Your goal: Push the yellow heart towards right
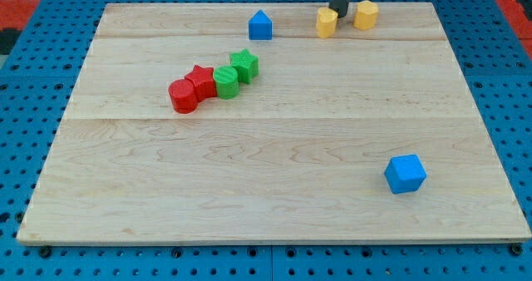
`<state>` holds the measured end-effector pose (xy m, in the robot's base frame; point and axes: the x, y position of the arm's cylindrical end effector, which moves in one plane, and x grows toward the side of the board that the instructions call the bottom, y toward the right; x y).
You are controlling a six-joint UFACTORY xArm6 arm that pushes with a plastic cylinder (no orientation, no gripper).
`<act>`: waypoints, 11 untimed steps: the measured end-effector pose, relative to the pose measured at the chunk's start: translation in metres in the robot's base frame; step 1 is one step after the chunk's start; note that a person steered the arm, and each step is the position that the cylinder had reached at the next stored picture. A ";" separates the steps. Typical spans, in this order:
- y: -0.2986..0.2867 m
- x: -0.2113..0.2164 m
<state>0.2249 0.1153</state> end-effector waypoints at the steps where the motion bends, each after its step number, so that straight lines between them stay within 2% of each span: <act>1: 0.019 0.020; 2: 0.061 0.021; 3: 0.068 0.022; 4: 0.080 0.070; 5: 0.014 0.100; 6: -0.062 0.074; 7: -0.074 0.046; 8: -0.069 0.020; 9: -0.035 0.012; 10: -0.003 0.022; 11: -0.021 0.035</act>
